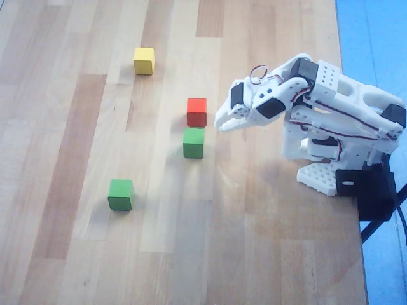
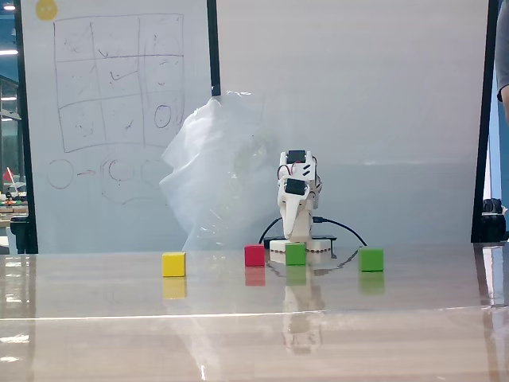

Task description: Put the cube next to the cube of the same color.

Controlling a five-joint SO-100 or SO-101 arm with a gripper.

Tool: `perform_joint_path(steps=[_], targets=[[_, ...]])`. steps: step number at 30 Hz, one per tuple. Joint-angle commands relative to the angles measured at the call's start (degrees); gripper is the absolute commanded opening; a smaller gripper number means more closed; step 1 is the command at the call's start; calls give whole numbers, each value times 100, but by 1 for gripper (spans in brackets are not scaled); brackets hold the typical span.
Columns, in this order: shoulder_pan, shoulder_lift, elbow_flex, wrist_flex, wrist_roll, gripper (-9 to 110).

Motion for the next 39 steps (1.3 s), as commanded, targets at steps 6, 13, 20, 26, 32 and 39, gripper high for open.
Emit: perform_joint_path(steps=[6,13,20,26,32,39], targets=[[53,185,-114,26,70,0],[53,185,-114,26,70,0],[70,185,-141,26,70,0],[53,185,-141,26,62,0],[53,176,-158,26,62,0],[53,-1239,-1274,9,62,0]])
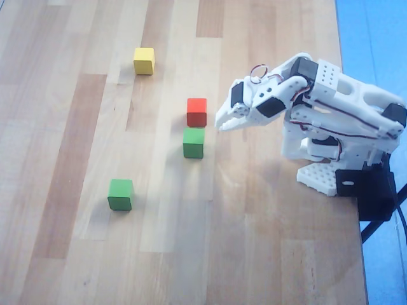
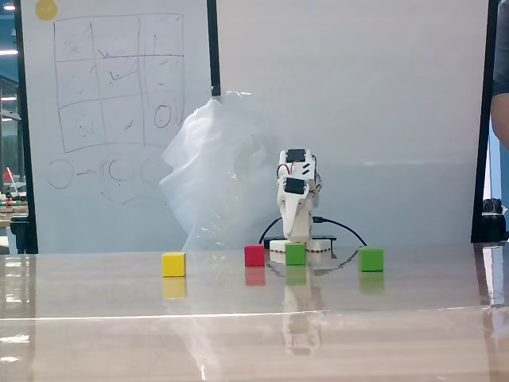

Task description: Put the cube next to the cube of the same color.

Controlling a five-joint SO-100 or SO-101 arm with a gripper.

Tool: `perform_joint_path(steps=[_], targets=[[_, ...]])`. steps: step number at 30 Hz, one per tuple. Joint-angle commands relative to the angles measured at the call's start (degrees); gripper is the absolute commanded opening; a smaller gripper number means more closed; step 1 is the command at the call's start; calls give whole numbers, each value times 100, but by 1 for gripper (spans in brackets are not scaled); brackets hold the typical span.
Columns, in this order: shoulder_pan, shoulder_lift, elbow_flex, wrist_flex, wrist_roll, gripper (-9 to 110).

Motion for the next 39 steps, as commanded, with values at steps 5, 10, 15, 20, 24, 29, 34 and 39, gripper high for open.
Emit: perform_joint_path(steps=[5,10,15,20,24,29,34,39], targets=[[9,-2786,-2646,-18,9,0],[-79,-4693,-4210,193,26,1],[-571,-5933,-5229,817,35,1],[-809,-6513,-5599,993,44,6],[-809,-6680,-5607,993,44,15],[-800,-7066,-5590,861,44,24],[-800,-7796,-5590,492,44,26],[-703,-8314,-5590,123,44,26]])
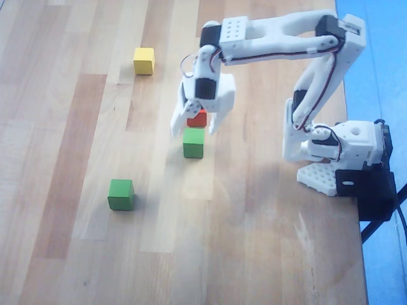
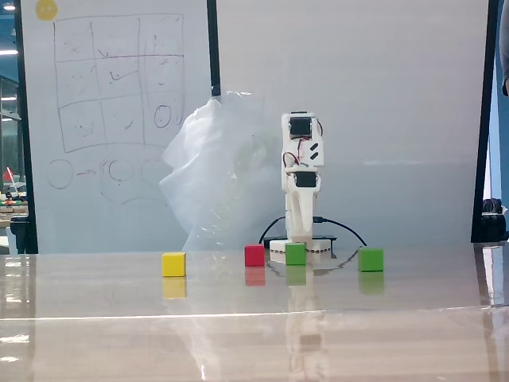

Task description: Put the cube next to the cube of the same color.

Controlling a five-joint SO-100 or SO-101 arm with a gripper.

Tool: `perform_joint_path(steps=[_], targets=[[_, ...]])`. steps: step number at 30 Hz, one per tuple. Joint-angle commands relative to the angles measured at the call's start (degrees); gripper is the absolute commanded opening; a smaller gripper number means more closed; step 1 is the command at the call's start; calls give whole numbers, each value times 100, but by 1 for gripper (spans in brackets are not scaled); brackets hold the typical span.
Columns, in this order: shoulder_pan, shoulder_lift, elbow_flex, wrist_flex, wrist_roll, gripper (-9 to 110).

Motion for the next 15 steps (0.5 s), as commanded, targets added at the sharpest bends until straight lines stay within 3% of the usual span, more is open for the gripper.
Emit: perform_joint_path(steps=[1,15], targets=[[149,-220,-536,-316,35,26],[659,-1239,-536,-967,35,26]])
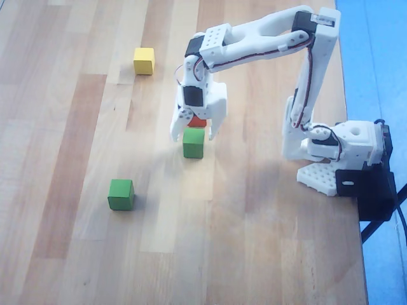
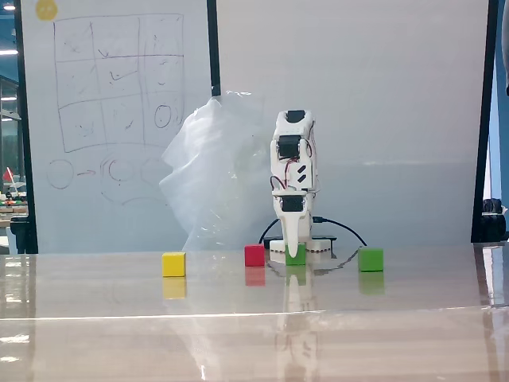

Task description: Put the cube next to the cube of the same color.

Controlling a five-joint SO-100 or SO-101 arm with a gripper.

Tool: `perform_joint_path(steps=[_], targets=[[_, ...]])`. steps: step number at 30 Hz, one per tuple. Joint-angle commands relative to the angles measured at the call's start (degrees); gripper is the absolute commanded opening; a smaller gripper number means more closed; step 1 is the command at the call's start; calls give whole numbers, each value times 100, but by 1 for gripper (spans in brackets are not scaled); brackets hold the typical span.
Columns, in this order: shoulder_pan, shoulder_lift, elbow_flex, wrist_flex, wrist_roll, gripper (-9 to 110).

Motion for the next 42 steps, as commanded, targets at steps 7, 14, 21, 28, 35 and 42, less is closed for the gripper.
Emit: perform_joint_path(steps=[7,14,21,28,35,42], targets=[[9,70,-624,-176,88,3],[0,668,-668,114,510,2],[-44,1187,-1969,1134,545,0],[-668,580,-4104,2118,747,0],[-1318,-633,-5695,2470,2092,0],[-1828,-1450,-6214,2399,2452,0]])
